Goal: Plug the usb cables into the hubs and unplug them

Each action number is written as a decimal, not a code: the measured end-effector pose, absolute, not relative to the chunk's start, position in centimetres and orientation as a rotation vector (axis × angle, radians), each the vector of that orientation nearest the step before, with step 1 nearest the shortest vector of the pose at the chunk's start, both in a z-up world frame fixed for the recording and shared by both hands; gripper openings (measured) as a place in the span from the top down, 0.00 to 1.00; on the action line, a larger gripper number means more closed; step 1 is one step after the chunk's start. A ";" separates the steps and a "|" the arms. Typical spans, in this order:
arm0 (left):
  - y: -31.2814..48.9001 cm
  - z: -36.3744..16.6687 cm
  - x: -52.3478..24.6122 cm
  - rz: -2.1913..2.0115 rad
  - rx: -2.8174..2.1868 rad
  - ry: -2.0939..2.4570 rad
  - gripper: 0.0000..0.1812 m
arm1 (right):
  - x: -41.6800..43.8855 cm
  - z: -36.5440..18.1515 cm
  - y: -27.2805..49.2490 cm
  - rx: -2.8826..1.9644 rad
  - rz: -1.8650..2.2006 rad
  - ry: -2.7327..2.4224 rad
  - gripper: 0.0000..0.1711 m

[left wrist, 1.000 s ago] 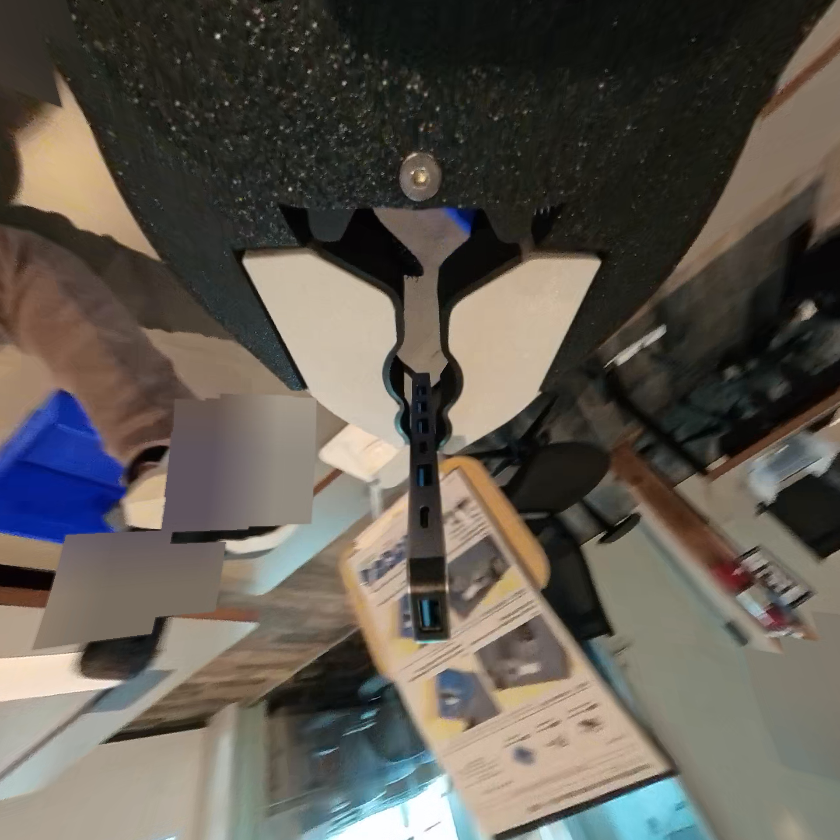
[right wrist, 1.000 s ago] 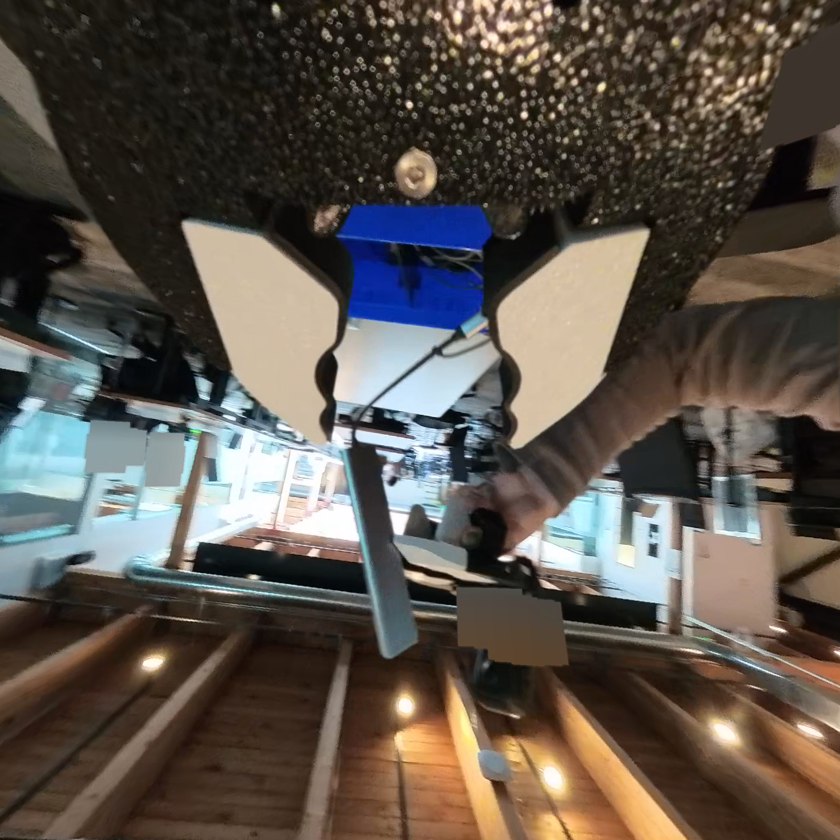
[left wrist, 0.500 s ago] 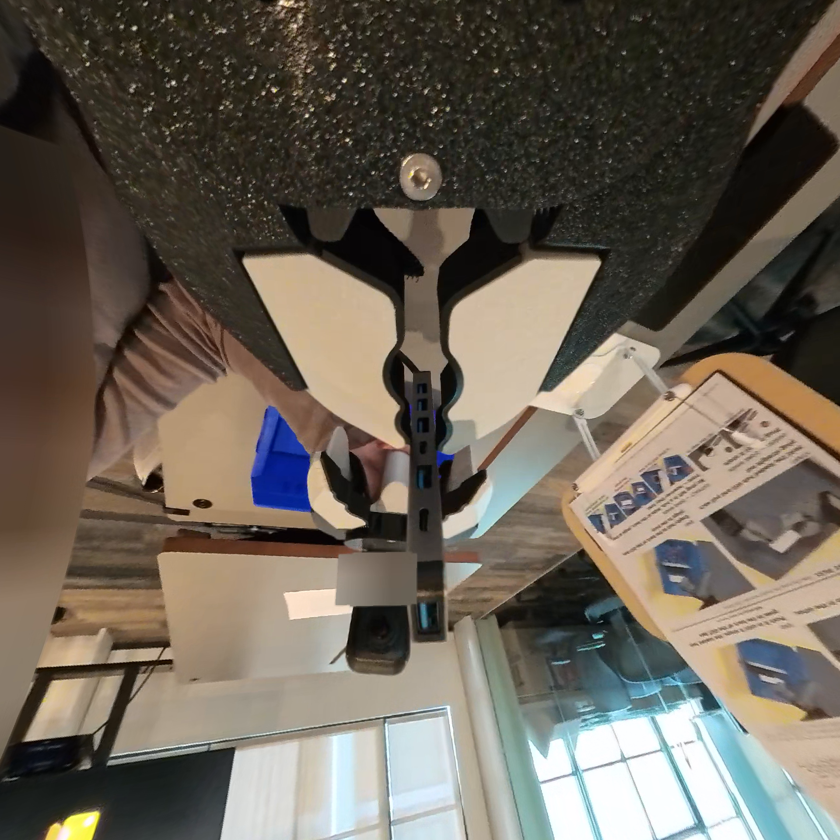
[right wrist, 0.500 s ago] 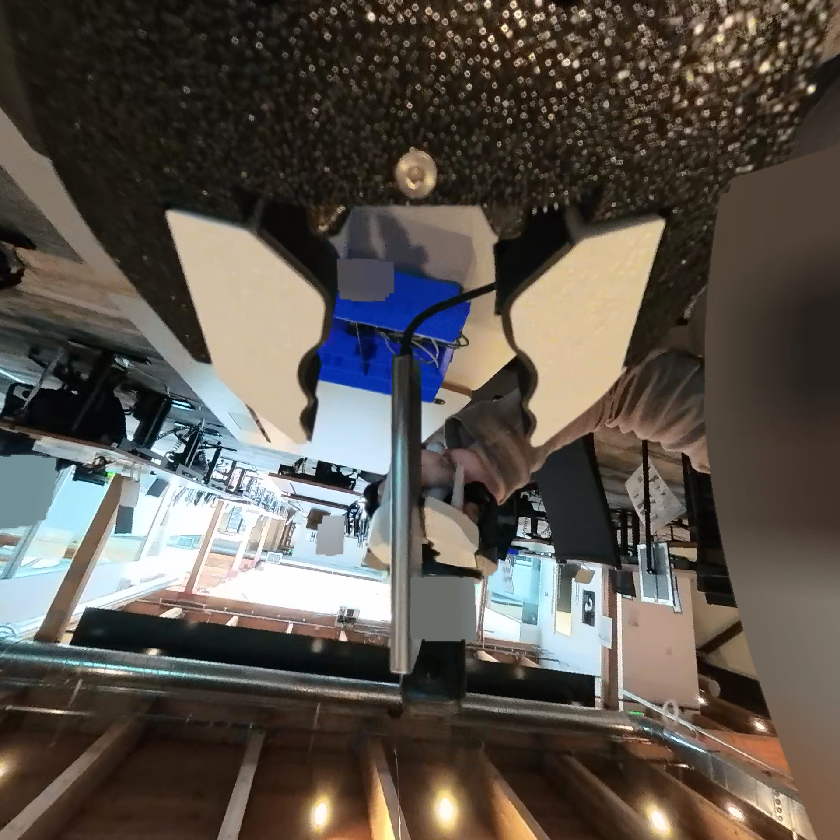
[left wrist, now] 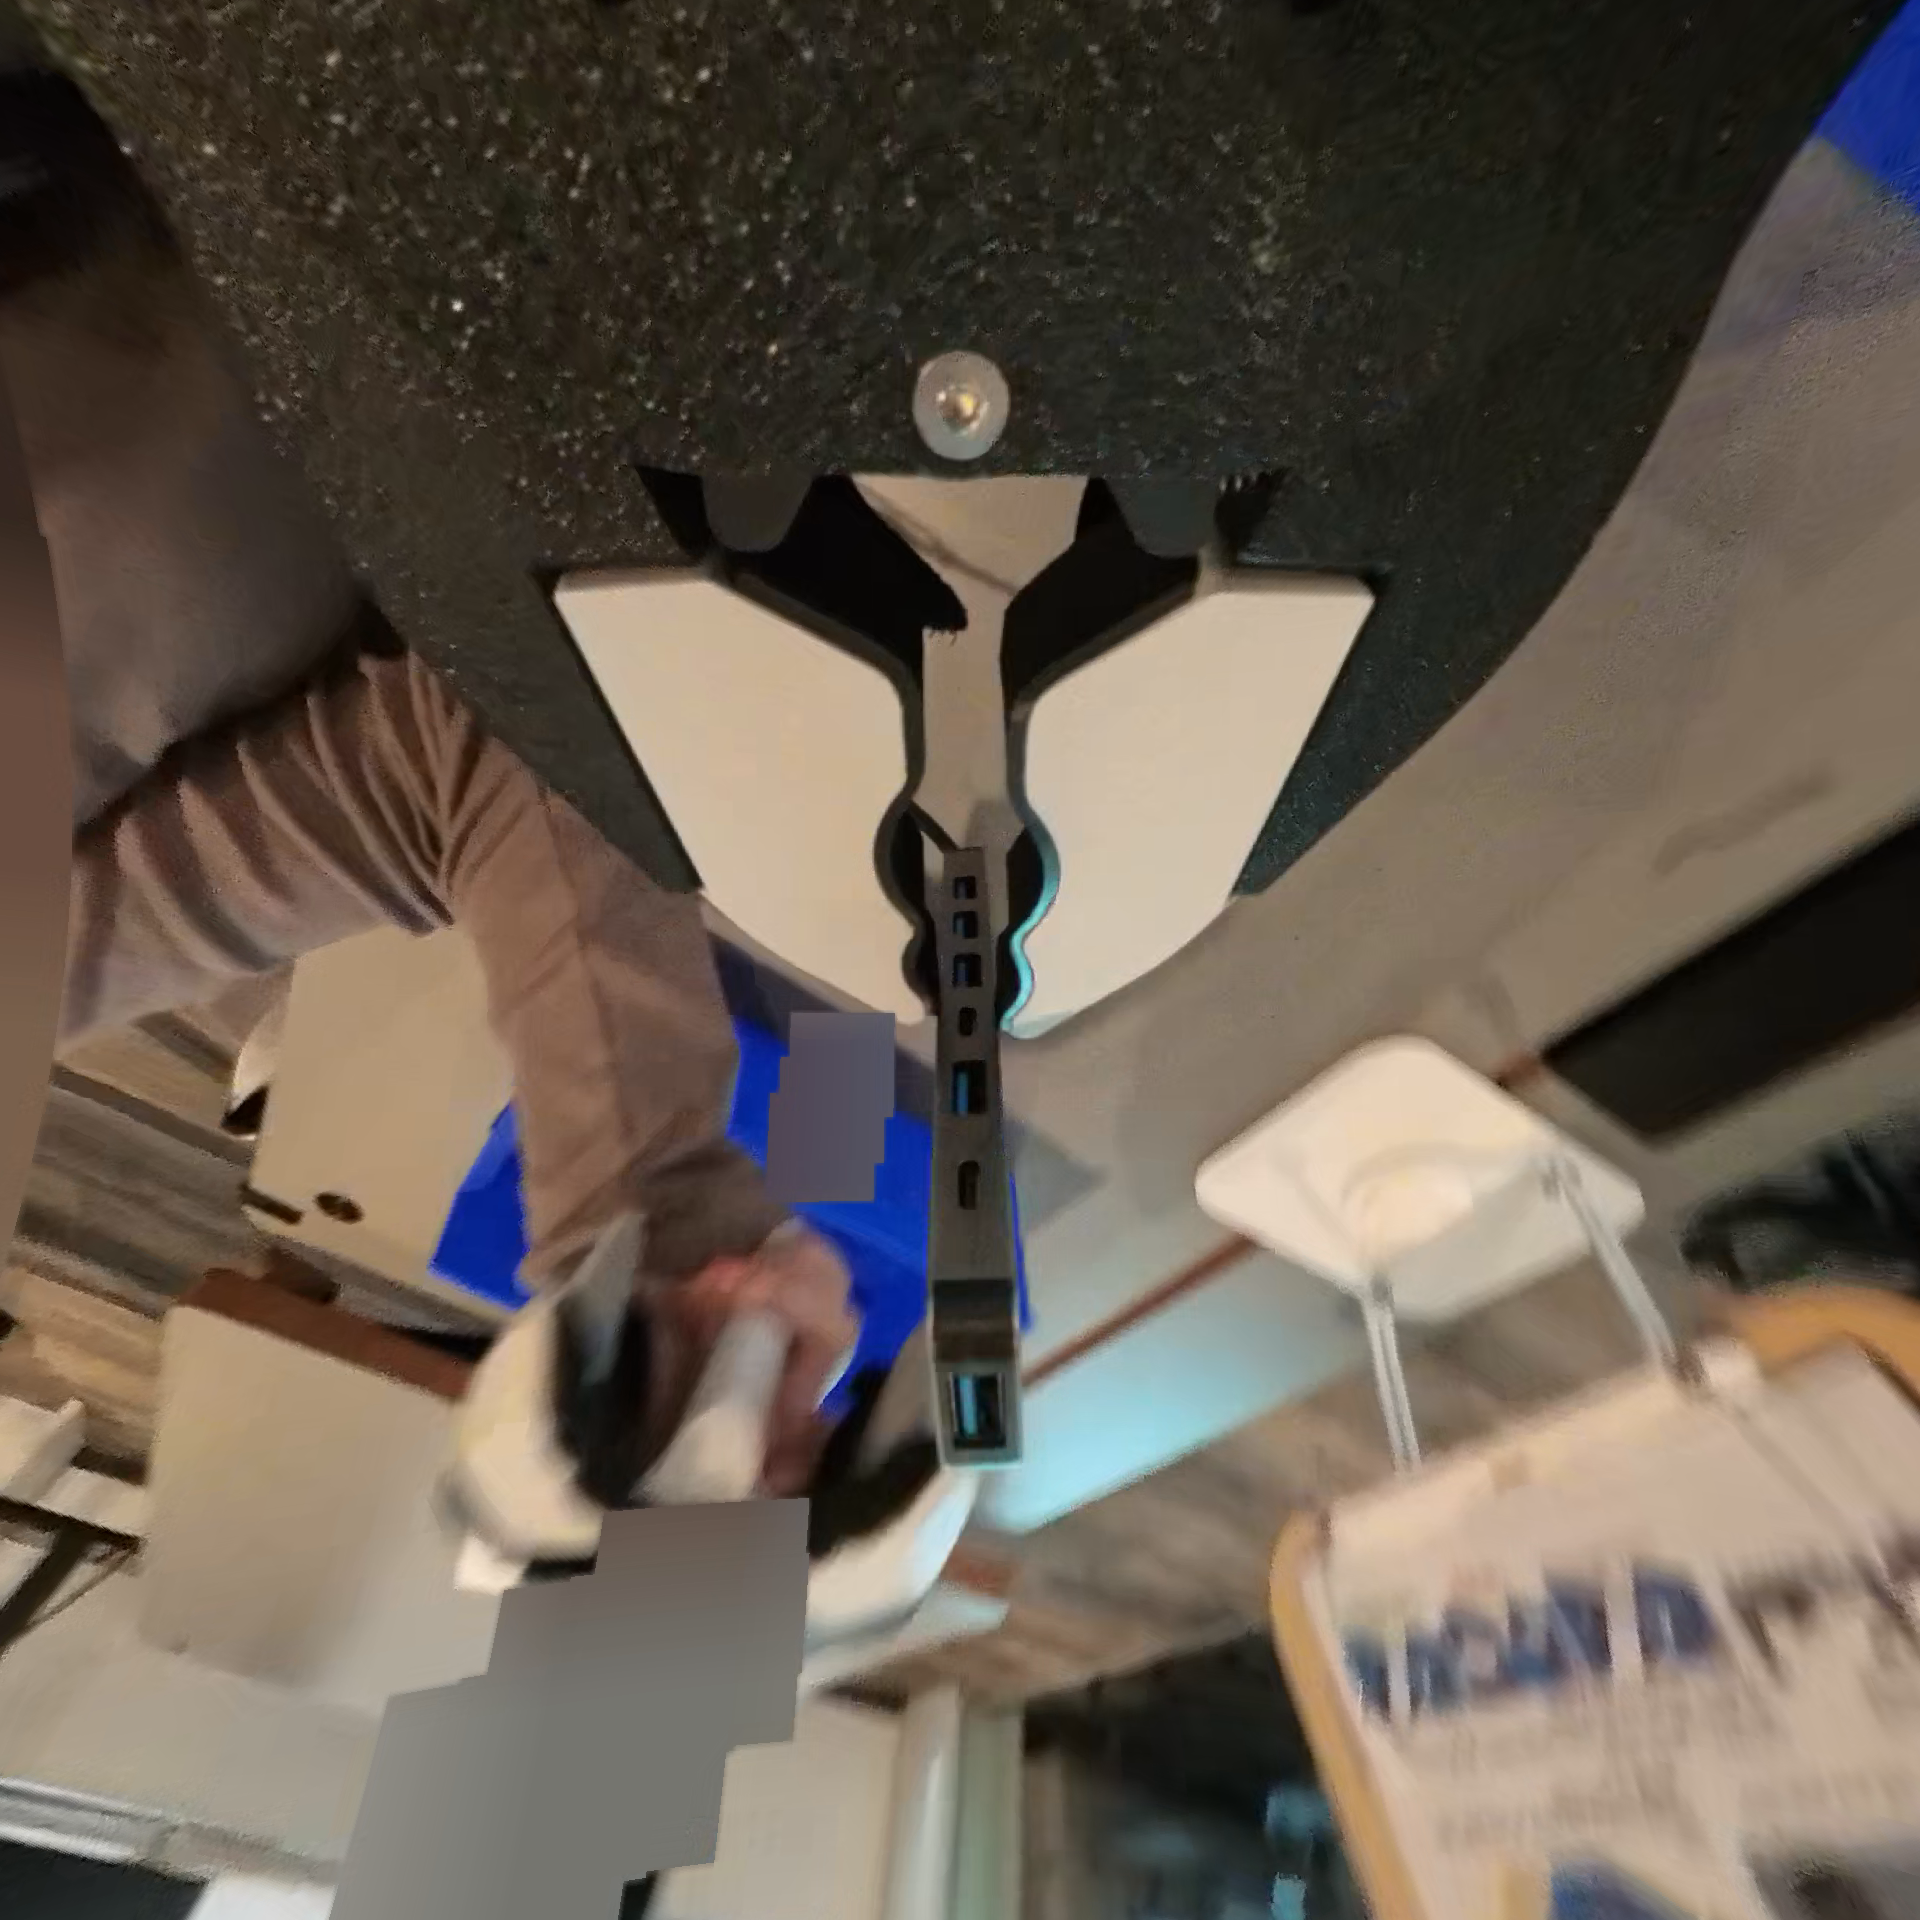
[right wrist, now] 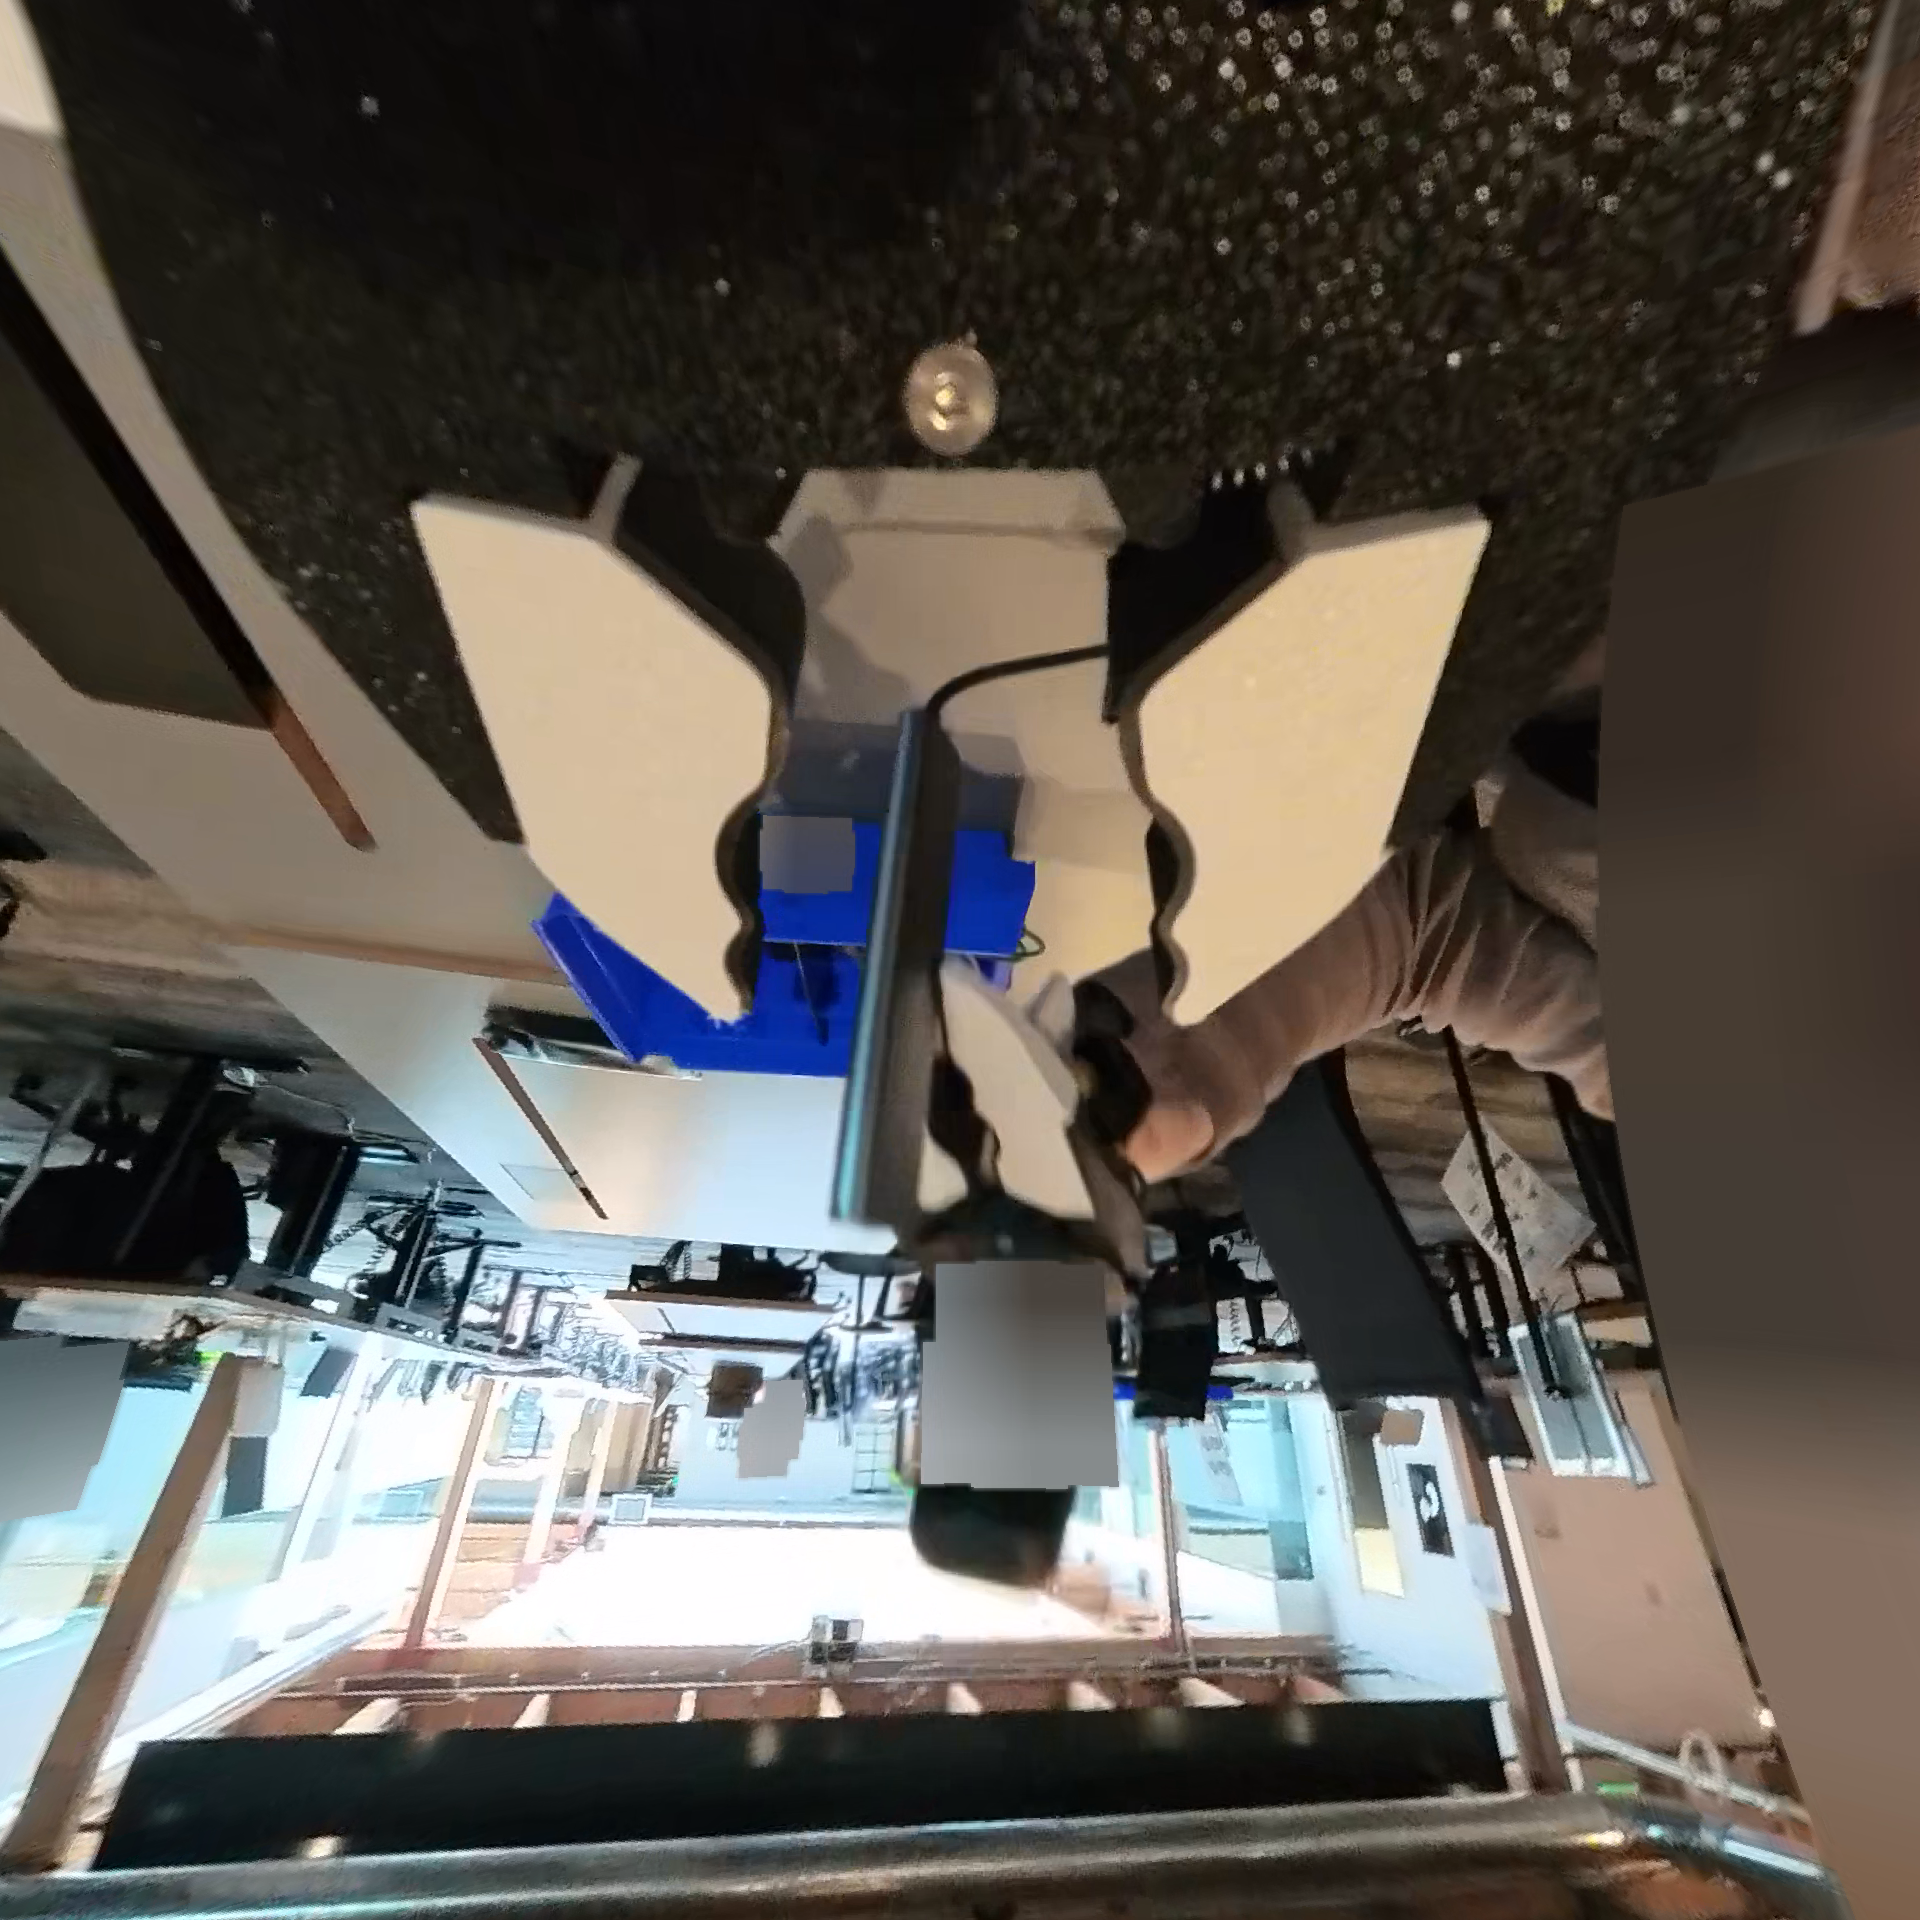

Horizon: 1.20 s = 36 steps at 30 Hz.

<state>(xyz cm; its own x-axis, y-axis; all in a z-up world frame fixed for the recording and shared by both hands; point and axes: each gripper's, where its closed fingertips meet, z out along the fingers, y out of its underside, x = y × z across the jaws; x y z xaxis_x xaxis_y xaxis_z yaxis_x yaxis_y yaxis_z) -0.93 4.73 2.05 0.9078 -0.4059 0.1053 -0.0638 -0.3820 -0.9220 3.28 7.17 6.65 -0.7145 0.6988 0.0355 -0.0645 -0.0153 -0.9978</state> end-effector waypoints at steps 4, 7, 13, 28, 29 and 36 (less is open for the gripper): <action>6.5 -5.8 -0.9 -0.571 -2.162 0.160 0.94 | 5.4 6.6 9.5 -0.718 1.808 -1.620 0.60; 7.8 -10.6 -0.5 -0.730 -2.280 0.062 0.94 | 6.2 6.1 10.5 -0.765 1.775 -1.596 0.61; 10.3 -15.6 -1.4 -1.017 -2.386 -0.129 0.95 | 6.3 6.1 10.7 -0.761 1.783 -1.591 0.61; 11.6 -13.0 -3.0 -1.033 -2.178 -0.201 0.66 | 3.8 4.6 10.4 -0.858 1.760 -1.681 0.62; 11.2 -11.2 -3.0 -0.970 -2.136 -0.150 0.66 | 3.7 4.7 10.2 -0.850 1.749 -1.685 0.62; 1.5 -1.5 -10.0 -0.164 -2.079 0.027 0.78 | 3.2 4.9 9.7 -0.833 1.696 -1.699 0.62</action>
<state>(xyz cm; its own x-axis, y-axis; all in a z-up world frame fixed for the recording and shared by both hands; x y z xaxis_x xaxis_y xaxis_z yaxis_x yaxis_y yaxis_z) -10.03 1.49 -1.48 0.9905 -0.0876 0.1060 0.0495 -0.4918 -0.8693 3.25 9.67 4.91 -0.6289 0.7772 -0.0220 0.0230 -0.0096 -0.9997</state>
